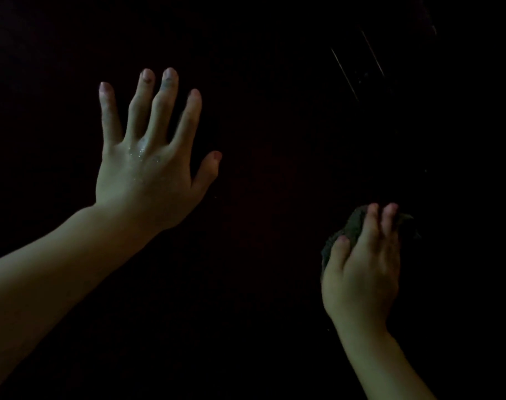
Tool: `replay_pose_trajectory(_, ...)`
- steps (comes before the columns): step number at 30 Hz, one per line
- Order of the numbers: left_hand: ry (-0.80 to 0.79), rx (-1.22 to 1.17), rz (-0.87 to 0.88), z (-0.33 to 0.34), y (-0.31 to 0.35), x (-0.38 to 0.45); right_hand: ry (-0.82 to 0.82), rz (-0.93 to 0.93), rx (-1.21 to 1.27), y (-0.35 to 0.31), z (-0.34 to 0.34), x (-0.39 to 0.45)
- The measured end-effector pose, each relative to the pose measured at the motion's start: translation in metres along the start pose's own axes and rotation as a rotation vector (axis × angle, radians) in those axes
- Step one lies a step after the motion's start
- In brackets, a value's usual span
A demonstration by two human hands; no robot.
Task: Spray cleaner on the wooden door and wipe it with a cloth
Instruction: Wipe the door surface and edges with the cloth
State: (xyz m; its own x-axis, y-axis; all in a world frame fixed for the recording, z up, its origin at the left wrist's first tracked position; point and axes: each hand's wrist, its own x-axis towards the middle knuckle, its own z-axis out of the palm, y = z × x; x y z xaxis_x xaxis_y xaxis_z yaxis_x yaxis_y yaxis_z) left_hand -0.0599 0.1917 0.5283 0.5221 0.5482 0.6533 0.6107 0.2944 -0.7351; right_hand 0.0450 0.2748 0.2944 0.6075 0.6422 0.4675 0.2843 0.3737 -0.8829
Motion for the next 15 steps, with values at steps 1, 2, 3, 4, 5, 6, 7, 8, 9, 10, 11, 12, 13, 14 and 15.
replay_pose_trajectory(1, -0.001, 0.004, 0.007, 0.0, 0.001, 0.001, 0.006, -0.038, -0.003, -0.004, -0.001, 0.001)
replay_pose_trajectory(2, -0.006, 0.008, 0.016, 0.0, 0.002, 0.002, 0.014, -0.118, -0.003, -0.014, -0.001, 0.005)
replay_pose_trajectory(3, -0.011, 0.01, 0.024, 0.0, 0.003, 0.003, 0.0, -0.226, 0.0, -0.029, -0.001, 0.011)
replay_pose_trajectory(4, -0.015, 0.011, 0.029, 0.0, 0.005, 0.004, -0.038, -0.347, 0.009, -0.046, 0.0, 0.02)
replay_pose_trajectory(5, -0.018, 0.013, 0.033, 0.001, 0.006, 0.005, -0.083, -0.474, 0.024, -0.064, -0.001, 0.03)
replay_pose_trajectory(6, -0.021, 0.014, 0.04, 0.001, 0.009, 0.007, -0.119, -0.589, 0.036, -0.08, -0.001, 0.04)
replay_pose_trajectory(7, -0.024, 0.014, 0.051, 0.001, 0.012, 0.01, -0.134, -0.672, 0.044, -0.092, -0.001, 0.048)
replay_pose_trajectory(8, -0.023, 0.012, 0.062, 0.002, 0.016, 0.013, -0.131, -0.701, 0.05, -0.097, 0.0, 0.054)
replay_pose_trajectory(9, -0.02, 0.01, 0.073, 0.002, 0.021, 0.017, -0.116, -0.67, 0.06, -0.096, 0.001, 0.057)
replay_pose_trajectory(10, -0.018, 0.009, 0.085, 0.002, 0.025, 0.021, -0.089, -0.59, 0.07, -0.09, 0.002, 0.057)
replay_pose_trajectory(11, -0.019, 0.011, 0.095, 0.003, 0.029, 0.024, -0.053, -0.492, 0.075, -0.08, 0.003, 0.056)
replay_pose_trajectory(12, -0.023, 0.014, 0.104, 0.003, 0.032, 0.027, -0.009, -0.397, 0.072, -0.067, 0.004, 0.054)
replay_pose_trajectory(13, -0.028, 0.014, 0.112, 0.004, 0.033, 0.028, 0.032, -0.307, 0.066, -0.052, 0.005, 0.052)
replay_pose_trajectory(14, -0.034, 0.011, 0.119, 0.004, 0.034, 0.029, 0.058, -0.221, 0.06, -0.038, 0.004, 0.052)
replay_pose_trajectory(15, -0.038, 0.007, 0.125, 0.004, 0.034, 0.03, 0.06, -0.14, 0.051, -0.025, 0.003, 0.053)
